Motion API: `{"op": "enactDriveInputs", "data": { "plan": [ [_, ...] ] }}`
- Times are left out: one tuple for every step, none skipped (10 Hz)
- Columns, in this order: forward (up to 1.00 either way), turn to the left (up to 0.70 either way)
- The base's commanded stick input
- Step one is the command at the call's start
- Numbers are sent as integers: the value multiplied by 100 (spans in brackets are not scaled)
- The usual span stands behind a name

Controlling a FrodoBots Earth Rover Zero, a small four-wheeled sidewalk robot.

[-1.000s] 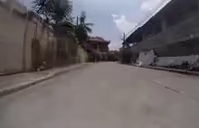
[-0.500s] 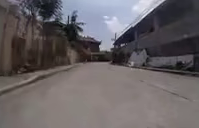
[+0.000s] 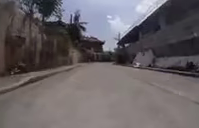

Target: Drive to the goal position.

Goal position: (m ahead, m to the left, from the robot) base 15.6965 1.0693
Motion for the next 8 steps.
{"op": "enactDriveInputs", "data": {
  "plan": [
    [100,0],
    [100,0],
    [100,0],
    [100,0],
    [100,0],
    [100,0],
    [100,0],
    [100,0]
  ]
}}
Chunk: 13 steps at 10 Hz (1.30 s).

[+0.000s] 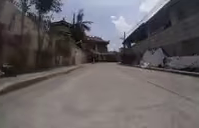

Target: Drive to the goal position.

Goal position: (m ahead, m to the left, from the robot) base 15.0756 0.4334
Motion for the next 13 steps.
{"op": "enactDriveInputs", "data": {
  "plan": [
    [100,0],
    [100,0],
    [100,0],
    [100,0],
    [100,0],
    [100,0],
    [100,0],
    [100,0],
    [100,0],
    [100,0],
    [100,0],
    [100,0],
    [100,0]
  ]
}}
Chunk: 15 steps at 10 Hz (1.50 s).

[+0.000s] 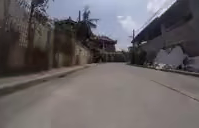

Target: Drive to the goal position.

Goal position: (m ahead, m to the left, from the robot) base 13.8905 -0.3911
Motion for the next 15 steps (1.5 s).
{"op": "enactDriveInputs", "data": {
  "plan": [
    [100,0],
    [100,0],
    [100,0],
    [100,0],
    [100,0],
    [100,0],
    [100,-2],
    [100,-10],
    [100,-25],
    [100,-40],
    [100,-40],
    [100,-40],
    [100,-40],
    [100,-36],
    [100,-27]
  ]
}}
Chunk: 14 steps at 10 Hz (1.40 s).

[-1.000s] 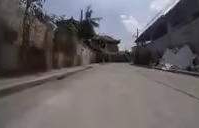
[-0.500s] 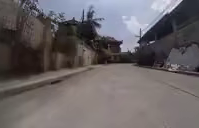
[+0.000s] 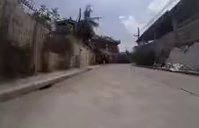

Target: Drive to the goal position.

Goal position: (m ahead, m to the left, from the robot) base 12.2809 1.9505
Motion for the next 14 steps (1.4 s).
{"op": "enactDriveInputs", "data": {
  "plan": [
    [100,-16],
    [100,-2],
    [100,-2],
    [100,-2],
    [100,-3],
    [100,-2],
    [100,-2],
    [100,-1],
    [100,0],
    [100,0],
    [100,0],
    [100,0],
    [100,0],
    [100,0]
  ]
}}
